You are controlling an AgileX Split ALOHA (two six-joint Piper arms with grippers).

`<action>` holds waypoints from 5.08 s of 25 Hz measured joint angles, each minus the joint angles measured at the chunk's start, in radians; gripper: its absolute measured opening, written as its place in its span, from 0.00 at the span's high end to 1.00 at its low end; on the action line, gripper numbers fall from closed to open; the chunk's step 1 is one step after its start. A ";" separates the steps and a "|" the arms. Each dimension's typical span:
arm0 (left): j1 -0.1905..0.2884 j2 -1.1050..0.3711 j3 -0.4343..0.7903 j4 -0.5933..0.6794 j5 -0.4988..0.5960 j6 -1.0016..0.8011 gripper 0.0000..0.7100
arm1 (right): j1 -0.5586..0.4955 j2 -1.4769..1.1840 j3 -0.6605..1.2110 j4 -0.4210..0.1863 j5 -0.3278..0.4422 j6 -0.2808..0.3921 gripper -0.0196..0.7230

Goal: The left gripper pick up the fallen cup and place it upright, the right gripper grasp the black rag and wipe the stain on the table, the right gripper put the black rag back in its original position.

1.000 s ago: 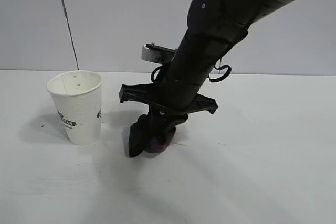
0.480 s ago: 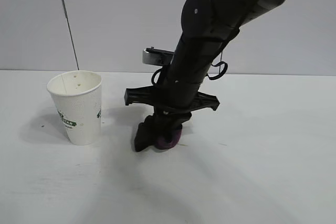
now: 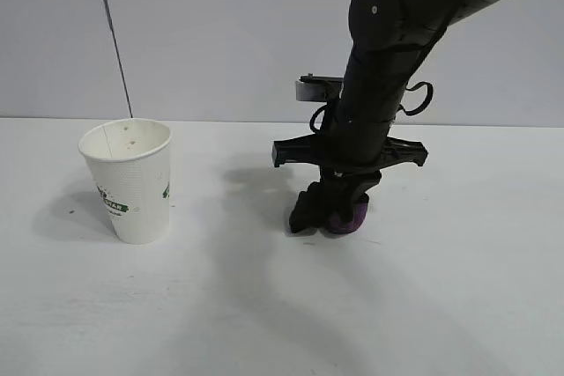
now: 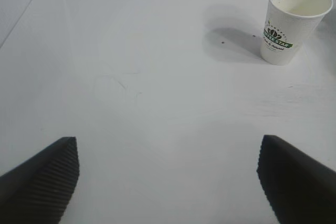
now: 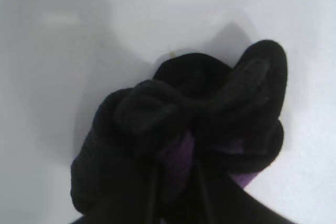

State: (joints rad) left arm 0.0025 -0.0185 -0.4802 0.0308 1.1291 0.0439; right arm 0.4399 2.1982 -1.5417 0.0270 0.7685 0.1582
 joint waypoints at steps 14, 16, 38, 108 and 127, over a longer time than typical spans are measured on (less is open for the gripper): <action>0.000 0.000 0.000 0.000 0.000 0.000 0.07 | 0.116 -0.008 -0.055 0.143 0.160 -0.165 0.86; 0.000 0.000 0.000 0.000 0.000 0.000 0.07 | 0.116 -0.008 -0.060 0.038 0.103 -0.079 0.86; 0.000 0.000 0.000 0.000 0.000 0.000 0.07 | 0.092 0.012 -0.066 -0.027 0.192 -0.004 0.86; 0.000 0.000 0.000 0.000 0.000 -0.001 0.07 | -0.384 -1.853 0.102 -0.022 0.500 -0.012 0.38; 0.000 0.000 0.000 0.000 0.000 -0.001 0.07 | -0.384 -2.217 1.040 -0.101 0.307 -0.024 0.38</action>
State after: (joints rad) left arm 0.0025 -0.0185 -0.4802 0.0308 1.1291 0.0428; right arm 0.0563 -0.0188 -0.5020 -0.0738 1.0751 0.1342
